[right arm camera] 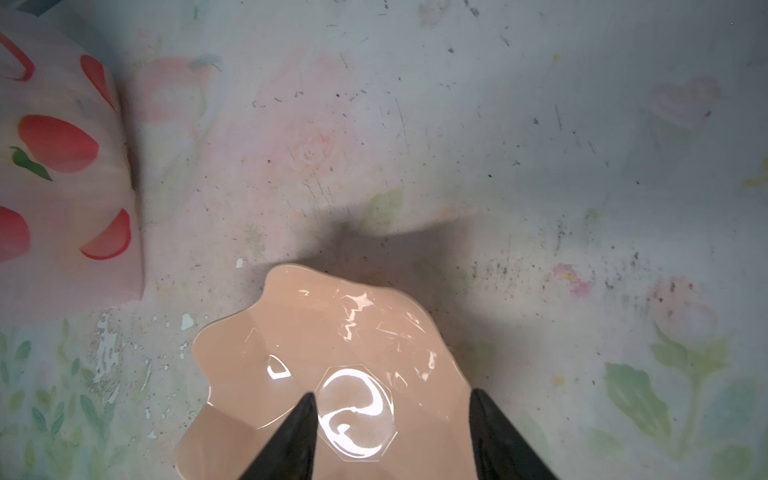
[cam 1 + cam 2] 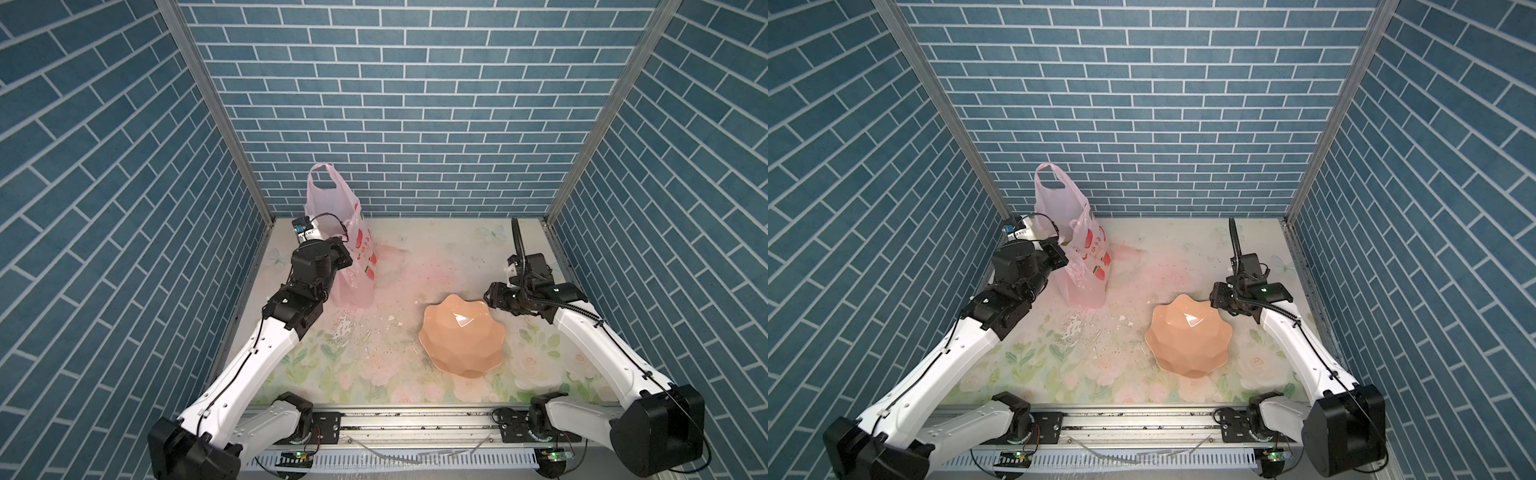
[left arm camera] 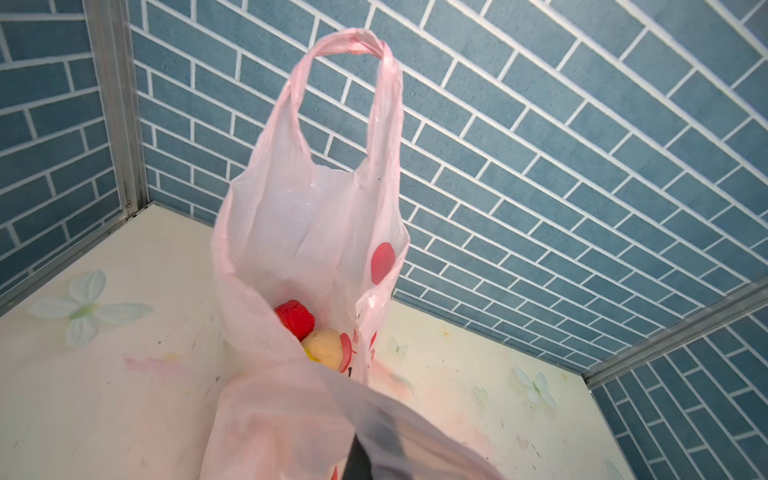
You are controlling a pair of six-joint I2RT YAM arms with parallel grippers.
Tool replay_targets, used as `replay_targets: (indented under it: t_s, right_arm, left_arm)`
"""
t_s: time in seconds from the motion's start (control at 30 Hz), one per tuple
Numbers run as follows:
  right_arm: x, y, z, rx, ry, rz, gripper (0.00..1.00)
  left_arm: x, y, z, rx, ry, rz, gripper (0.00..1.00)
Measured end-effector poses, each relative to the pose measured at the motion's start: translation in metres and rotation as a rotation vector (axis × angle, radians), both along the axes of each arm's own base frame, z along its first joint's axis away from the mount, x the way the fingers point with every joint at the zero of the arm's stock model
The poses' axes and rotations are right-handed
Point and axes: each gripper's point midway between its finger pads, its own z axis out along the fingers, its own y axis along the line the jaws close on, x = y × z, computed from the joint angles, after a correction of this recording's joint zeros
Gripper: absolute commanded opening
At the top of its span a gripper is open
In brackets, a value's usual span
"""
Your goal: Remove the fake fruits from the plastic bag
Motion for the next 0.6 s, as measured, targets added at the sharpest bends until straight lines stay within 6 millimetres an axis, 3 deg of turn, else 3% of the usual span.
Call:
replay_targets:
  t_s: [0.2, 0.33, 0.6]
  right_arm:
    - [0.003, 0.026, 0.014, 0.046, -0.036, 0.091, 0.58]
    - [0.002, 0.044, 0.027, 0.07, -0.066, 0.146, 0.59]
    - [-0.006, 0.07, 0.04, 0.085, -0.106, 0.224, 0.59]
  left_arm:
    - [-0.045, -0.001, 0.001, -0.038, 0.024, 0.001, 0.0]
    - [-0.056, -0.012, -0.01, -0.06, 0.051, -0.024, 0.0]
    - [-0.037, -0.093, -0.051, -0.017, 0.154, -0.167, 0.0]
